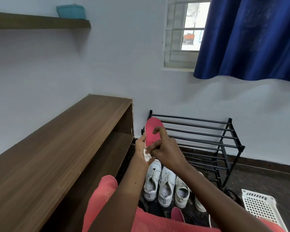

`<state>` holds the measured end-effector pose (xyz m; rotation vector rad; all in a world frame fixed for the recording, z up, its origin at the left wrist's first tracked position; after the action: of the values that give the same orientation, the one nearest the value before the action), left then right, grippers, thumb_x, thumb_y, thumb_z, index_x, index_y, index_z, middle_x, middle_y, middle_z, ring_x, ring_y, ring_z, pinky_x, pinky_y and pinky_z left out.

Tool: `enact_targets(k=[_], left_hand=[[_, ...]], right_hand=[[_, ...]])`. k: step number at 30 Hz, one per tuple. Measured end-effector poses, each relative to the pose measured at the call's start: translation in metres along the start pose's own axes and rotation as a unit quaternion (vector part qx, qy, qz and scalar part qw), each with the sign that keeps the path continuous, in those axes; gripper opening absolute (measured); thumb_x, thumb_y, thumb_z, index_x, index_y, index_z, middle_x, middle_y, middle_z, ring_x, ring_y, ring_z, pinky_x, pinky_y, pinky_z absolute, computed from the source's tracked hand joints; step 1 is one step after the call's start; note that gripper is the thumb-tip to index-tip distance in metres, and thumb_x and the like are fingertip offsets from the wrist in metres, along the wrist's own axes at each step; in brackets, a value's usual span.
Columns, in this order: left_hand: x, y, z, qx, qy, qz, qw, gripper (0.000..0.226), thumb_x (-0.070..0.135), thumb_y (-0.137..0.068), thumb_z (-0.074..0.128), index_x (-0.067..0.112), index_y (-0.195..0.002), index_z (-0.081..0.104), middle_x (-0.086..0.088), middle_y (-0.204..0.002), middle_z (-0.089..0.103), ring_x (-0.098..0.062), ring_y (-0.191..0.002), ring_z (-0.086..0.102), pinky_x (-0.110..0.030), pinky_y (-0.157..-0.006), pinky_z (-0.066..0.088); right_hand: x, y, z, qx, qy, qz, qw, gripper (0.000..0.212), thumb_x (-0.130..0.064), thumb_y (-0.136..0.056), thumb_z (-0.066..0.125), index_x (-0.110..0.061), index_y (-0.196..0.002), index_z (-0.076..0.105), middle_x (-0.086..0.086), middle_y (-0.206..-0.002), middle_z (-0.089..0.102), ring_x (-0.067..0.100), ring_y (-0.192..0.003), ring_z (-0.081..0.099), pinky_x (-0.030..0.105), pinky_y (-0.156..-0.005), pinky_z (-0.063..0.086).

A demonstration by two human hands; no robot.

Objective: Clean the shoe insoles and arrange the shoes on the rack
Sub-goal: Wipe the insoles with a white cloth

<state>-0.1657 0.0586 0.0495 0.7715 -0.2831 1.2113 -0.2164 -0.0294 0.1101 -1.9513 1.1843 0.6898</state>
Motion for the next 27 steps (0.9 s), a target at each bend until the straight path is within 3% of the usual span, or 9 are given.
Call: enact_targets(k=[1,3,6,9,14,17,22,25,27], left_hand=[[-0.002,-0.002,-0.001,0.009,-0.001,0.005,1.000,0.059,0.025,-0.101,0.033,0.008,-0.051,0.061,-0.001,-0.041,0.053,-0.011,-0.036,0.054,-0.015,-0.039,0.045],[-0.006,0.000,0.004,-0.009,0.016,-0.018,1.000,0.057,0.029,-0.101,0.031,0.005,-0.060,0.063,-0.002,-0.038,0.053,-0.014,-0.037,0.058,-0.018,-0.043,0.050],[-0.013,0.005,0.016,-0.042,0.034,-0.022,0.998,0.046,0.030,-0.093,0.041,0.003,-0.070,0.071,-0.010,-0.060,0.065,-0.022,-0.059,0.068,-0.029,-0.060,0.057],[-0.016,0.007,0.020,-0.067,0.033,-0.025,0.997,0.028,0.027,-0.080,0.052,0.006,-0.085,0.069,-0.010,-0.081,0.066,-0.024,-0.075,0.068,-0.031,-0.070,0.055],[-0.001,-0.007,0.008,-0.038,0.032,-0.030,0.998,0.044,0.038,-0.099,0.032,0.004,-0.095,0.060,-0.012,-0.066,0.064,-0.024,-0.058,0.067,-0.027,-0.055,0.056],[0.004,-0.009,0.004,-0.005,-0.002,-0.024,1.000,0.045,0.040,-0.100,0.031,0.006,-0.091,0.058,-0.012,-0.059,0.065,-0.024,-0.053,0.063,-0.025,-0.047,0.051],[-0.007,-0.004,0.008,-0.017,-0.020,-0.065,0.998,0.042,0.034,-0.100,0.032,0.004,-0.096,0.062,-0.015,-0.074,0.071,-0.029,-0.078,0.063,-0.041,-0.075,0.047],[-0.011,-0.007,0.009,-0.034,0.000,-0.058,0.998,0.039,0.032,-0.099,0.037,0.005,-0.096,0.065,-0.014,-0.082,0.069,-0.026,-0.082,0.062,-0.036,-0.087,0.044],[-0.010,-0.007,0.011,-0.049,0.014,-0.051,0.997,0.038,0.032,-0.098,0.041,0.005,-0.095,0.069,-0.013,-0.086,0.069,-0.024,-0.081,0.063,-0.034,-0.085,0.045]], right_hand=[[0.003,0.000,-0.001,-0.007,0.001,-0.001,1.000,0.059,0.012,-0.070,0.058,-0.026,-0.107,0.033,-0.003,-0.075,0.074,0.011,-0.072,0.065,0.021,-0.067,0.050],[0.011,-0.006,-0.005,0.004,0.002,0.017,1.000,0.056,0.010,-0.071,0.059,-0.020,-0.112,0.037,-0.002,-0.074,0.074,0.003,-0.065,0.064,0.017,-0.064,0.050],[0.026,-0.023,-0.011,0.042,0.027,0.050,0.998,0.055,0.007,-0.074,0.061,-0.012,-0.121,0.041,0.001,-0.076,0.074,0.001,-0.061,0.060,0.005,-0.055,0.041],[0.034,-0.030,-0.012,0.077,0.042,0.065,0.994,0.053,0.006,-0.075,0.059,-0.010,-0.123,0.042,0.001,-0.078,0.073,0.011,-0.073,0.064,0.007,-0.055,0.039],[0.028,-0.009,-0.001,0.011,0.022,0.006,1.000,0.049,0.013,-0.073,0.055,-0.018,-0.109,0.040,0.001,-0.080,0.074,0.001,-0.062,0.058,0.010,-0.061,0.043],[0.034,0.001,-0.005,-0.021,0.032,-0.021,0.999,0.051,0.014,-0.075,0.058,-0.022,-0.104,0.036,0.001,-0.079,0.074,0.007,-0.065,0.062,0.015,-0.064,0.048],[0.047,-0.012,-0.015,-0.043,0.142,-0.040,0.988,0.052,0.009,-0.078,0.058,-0.010,-0.123,0.041,0.007,-0.088,0.073,0.023,-0.078,0.066,0.031,-0.071,0.052],[0.046,-0.024,-0.021,-0.024,0.195,-0.036,0.980,0.058,0.006,-0.080,0.055,-0.009,-0.133,0.037,0.011,-0.105,0.068,0.032,-0.088,0.065,0.040,-0.073,0.052],[0.045,-0.030,-0.023,-0.005,0.258,-0.053,0.965,0.058,0.009,-0.077,0.058,-0.004,-0.131,0.042,0.017,-0.117,0.058,0.037,-0.091,0.061,0.040,-0.068,0.050]])
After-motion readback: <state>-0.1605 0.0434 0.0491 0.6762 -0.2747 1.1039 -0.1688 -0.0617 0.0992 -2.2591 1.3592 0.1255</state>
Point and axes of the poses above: each hand's wrist, its own y-axis away from the middle knuckle, its own z-axis out of the palm, x = y × z, the point moved 2 cm from there along -y, towards the middle knuckle
